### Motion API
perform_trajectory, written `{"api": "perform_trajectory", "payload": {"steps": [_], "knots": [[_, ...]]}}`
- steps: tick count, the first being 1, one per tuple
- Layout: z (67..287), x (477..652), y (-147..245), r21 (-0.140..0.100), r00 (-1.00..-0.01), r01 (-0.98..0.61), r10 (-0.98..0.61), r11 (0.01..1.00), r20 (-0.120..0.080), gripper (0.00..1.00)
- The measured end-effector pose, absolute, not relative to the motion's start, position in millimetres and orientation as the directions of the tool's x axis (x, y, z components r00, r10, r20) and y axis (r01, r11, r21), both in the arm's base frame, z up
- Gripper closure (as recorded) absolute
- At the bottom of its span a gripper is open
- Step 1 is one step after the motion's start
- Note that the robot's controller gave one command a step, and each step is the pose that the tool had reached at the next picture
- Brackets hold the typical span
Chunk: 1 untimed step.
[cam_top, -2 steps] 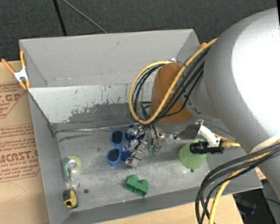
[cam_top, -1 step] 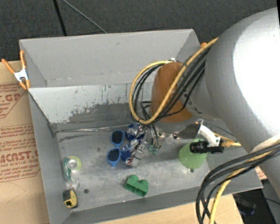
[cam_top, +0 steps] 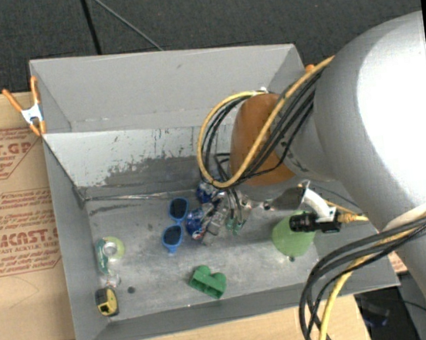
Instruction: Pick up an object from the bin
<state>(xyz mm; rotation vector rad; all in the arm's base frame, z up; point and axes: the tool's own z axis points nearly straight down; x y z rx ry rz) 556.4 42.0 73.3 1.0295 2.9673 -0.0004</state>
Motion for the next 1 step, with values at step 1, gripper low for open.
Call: {"api": "perform_trajectory", "payload": {"steps": [1], "knots": [[153.0, 558.4, 42.5, 0.006, -0.786, 0.618, 0.618, 0.786, -0.006, 1.00]]}}
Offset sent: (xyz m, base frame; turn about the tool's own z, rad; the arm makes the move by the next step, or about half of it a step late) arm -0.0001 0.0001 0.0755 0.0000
